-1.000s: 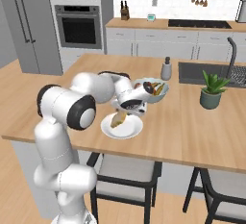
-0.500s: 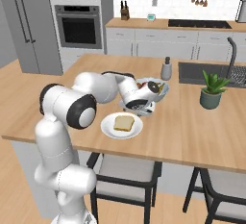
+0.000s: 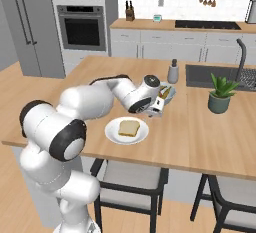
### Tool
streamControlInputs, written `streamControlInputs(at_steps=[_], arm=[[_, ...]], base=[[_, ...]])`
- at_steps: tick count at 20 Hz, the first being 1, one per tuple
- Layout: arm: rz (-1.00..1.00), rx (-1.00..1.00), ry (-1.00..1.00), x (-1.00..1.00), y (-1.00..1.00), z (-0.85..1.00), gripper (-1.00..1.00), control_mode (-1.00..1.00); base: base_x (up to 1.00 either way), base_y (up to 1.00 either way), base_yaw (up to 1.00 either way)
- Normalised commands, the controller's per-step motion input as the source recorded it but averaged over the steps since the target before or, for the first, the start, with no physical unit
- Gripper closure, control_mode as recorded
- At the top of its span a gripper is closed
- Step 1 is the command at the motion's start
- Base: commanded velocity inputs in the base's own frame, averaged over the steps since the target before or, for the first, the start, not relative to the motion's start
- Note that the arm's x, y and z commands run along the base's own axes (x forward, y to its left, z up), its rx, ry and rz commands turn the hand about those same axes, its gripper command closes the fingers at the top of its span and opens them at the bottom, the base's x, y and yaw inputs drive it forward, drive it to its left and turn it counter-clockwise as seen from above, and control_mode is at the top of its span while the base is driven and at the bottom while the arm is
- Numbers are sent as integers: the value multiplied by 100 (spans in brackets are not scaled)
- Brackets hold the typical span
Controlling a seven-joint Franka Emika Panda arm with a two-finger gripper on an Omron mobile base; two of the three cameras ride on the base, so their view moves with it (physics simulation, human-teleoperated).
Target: Start the toaster. Once the lever pops up, take the bread to the plate on the dining counter.
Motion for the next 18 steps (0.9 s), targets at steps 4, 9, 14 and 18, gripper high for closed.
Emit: streamControlInputs(at_steps=[4, 9, 14, 18], arm=[[-18, -5, 3, -81, 36, 100, -100, -100], [-13, -2, 14, -85, 55, 88, -100, -100], [-20, 0, 18, -99, 12, 52, -100, -100], [-20, 0, 17, -98, 0, 21, -100, -100]], base=[[0, 0, 0], [0, 0, 0], [0, 0, 0], [0, 0, 0]])
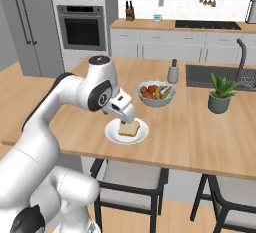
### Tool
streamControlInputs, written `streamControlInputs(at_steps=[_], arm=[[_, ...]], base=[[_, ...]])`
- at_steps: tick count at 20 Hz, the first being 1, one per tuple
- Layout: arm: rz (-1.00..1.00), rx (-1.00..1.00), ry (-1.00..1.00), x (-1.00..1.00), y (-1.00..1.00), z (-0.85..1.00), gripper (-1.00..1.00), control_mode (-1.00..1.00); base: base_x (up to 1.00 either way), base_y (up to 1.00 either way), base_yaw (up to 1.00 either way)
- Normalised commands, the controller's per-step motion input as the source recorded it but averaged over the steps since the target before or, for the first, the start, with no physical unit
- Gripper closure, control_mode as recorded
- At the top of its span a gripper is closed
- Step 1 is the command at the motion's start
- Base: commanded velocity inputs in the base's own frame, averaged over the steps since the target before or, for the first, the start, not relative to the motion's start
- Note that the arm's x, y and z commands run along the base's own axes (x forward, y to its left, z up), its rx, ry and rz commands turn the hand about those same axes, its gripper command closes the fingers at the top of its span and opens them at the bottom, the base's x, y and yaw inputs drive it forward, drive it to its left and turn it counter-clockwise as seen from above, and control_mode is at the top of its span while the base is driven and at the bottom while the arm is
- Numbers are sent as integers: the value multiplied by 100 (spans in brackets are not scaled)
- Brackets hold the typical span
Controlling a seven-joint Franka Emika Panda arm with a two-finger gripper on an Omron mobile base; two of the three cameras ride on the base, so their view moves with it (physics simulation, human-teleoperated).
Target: Start the toaster. Once the lever pops up, take the bread to the plate on the dining counter.
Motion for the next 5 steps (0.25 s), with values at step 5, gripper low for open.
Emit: streamControlInputs(at_steps=[5], arm=[[-15, 0, 8, -96, -1, 0, -100, -100]], base=[[0, 0, 0]])
